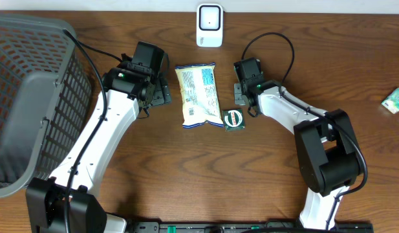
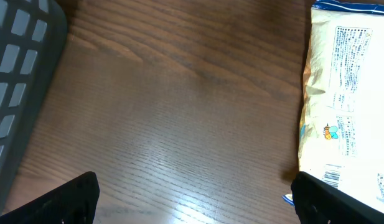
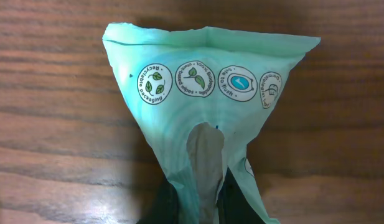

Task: Scan the item barcode

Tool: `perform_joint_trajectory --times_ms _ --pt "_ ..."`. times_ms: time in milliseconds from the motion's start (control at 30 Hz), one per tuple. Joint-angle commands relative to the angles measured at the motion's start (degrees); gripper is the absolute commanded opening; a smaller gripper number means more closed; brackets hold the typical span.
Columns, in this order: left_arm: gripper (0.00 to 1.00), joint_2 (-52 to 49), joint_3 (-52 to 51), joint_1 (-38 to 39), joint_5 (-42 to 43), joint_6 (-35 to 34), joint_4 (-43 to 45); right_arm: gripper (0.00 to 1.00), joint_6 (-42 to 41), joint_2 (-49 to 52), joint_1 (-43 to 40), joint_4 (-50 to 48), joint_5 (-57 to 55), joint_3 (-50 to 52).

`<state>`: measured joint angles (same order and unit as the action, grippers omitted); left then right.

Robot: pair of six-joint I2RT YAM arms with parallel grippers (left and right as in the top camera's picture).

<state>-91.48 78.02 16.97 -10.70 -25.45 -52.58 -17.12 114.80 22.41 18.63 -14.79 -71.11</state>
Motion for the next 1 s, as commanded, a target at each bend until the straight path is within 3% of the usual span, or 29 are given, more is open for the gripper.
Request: perform_joint_trajectory --times_ms 0,333,600,800,967 --pt "0.97 0.5 0.3 -0.1 -0.9 0.3 -0.3 0.01 1.0 -0.1 -0.2 -2.1 0.0 -0.7" --pt "0.98 0.5 0.3 -0.1 -0.9 0.3 -0.3 0.01 10.8 -1.7 -0.2 -13.4 4.9 -10.1" --pt "0.98 0.5 0.3 -0.1 -0.9 0.3 -0.3 0.01 6.4 -1.6 -0.2 -22.0 10.9 -15.2" --pt "0.98 0.5 0.3 -0.1 -0.9 0.3 -0.3 0.01 5.4 1.8 -0.3 -20.3 15.4 -26.2" --pt "0.98 0.5 0.3 -0.1 -0.9 0.3 -0.3 0.01 5.4 9.8 -0.3 -10.7 16.5 -41.4"
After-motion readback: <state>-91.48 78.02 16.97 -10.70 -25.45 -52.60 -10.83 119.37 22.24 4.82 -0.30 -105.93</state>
